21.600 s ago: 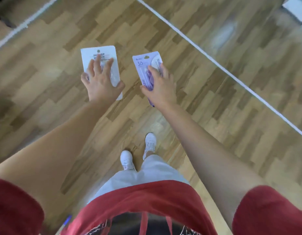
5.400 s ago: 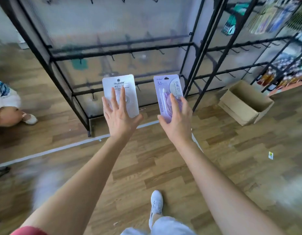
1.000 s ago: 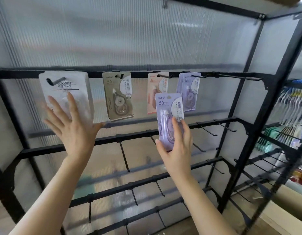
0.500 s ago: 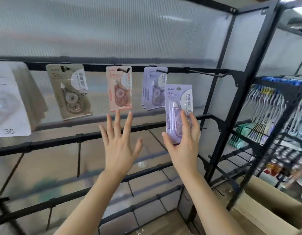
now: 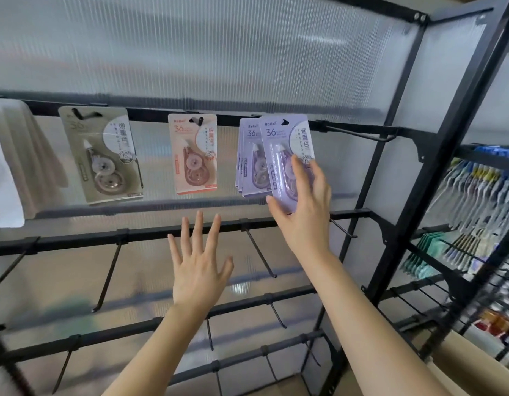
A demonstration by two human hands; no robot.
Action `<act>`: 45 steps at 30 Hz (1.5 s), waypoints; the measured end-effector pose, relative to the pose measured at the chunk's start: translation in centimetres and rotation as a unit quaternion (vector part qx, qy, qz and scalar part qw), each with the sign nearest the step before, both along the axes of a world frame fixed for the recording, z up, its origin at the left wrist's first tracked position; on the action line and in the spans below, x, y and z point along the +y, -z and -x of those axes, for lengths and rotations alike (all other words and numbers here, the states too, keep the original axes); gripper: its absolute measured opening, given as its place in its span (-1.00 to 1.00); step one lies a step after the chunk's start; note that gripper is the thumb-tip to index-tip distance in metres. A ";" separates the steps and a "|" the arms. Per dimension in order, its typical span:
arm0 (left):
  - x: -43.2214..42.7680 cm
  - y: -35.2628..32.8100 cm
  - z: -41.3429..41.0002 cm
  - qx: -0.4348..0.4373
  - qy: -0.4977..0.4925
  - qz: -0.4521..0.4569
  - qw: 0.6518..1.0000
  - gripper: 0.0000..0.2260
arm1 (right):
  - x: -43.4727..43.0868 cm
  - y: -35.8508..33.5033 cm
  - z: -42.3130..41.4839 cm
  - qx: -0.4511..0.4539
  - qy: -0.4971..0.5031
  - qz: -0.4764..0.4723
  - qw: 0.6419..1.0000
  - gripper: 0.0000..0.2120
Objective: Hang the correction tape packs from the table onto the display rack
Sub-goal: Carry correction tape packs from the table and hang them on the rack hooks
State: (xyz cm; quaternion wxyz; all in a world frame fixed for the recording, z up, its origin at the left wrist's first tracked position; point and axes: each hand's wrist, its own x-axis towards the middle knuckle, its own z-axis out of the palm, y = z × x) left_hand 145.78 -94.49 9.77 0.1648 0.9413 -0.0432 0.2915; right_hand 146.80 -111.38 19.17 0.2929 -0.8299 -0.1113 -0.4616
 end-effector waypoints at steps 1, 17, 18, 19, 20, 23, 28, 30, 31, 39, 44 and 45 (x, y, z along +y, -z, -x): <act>0.0 0.0 0.0 0.001 -0.005 0.001 1.000 -0.28 | 0.0 0.2 -0.2 0.002 0.000 0.003 1.000 -0.32; 0.1 1.0 -0.6 -0.011 -0.022 0.032 0.999 -0.28 | 2.7 0.0 -7.4 0.144 0.024 0.064 0.987 -0.22; 0.2 1.0 -0.6 -0.010 -0.023 0.033 0.999 -0.28 | 2.7 0.1 -7.4 0.151 0.025 0.074 0.985 -0.22; 0.2 1.1 -0.6 -0.010 -0.024 0.033 0.999 -0.29 | 2.7 0.3 -7.3 0.159 0.029 0.089 0.983 -0.22; 0.2 1.1 -0.6 -0.011 -0.025 0.036 0.999 -0.30 | 2.7 0.6 -7.0 0.167 0.034 0.104 0.980 -0.23; 0.1 1.0 -0.5 -0.025 -0.025 0.050 0.998 -0.32 | 2.6 1.7 -5.6 0.181 0.032 0.121 0.975 -0.25; 0.1 0.7 0.2 -0.072 -0.003 0.085 0.994 -0.39 | 2.1 4.4 -1.6 0.206 0.009 0.120 0.971 -0.30; 0.2 1.2 1.1 -0.052 -0.012 0.095 0.994 -0.39 | 1.7 5.8 0.4 0.226 0.010 0.119 0.967 -0.32; 0.3 1.7 1.7 -0.039 -0.017 0.092 0.995 -0.38 | 1.5 6.5 1.6 0.233 0.008 0.118 0.965 -0.33; 0.6 8.0 12.2 0.039 0.029 0.046 0.998 -0.29 | 0.6 12.6 12.8 0.299 0.016 0.092 0.950 -0.34; 1.3 11.7 19.9 0.119 0.022 0.051 0.991 -0.30 | 0.8 17.2 20.8 0.363 0.038 0.124 0.923 -0.34; 1.4 12.3 21.4 0.139 0.021 0.052 0.989 -0.30 | 0.8 17.9 22.3 0.376 0.037 0.125 0.917 -0.34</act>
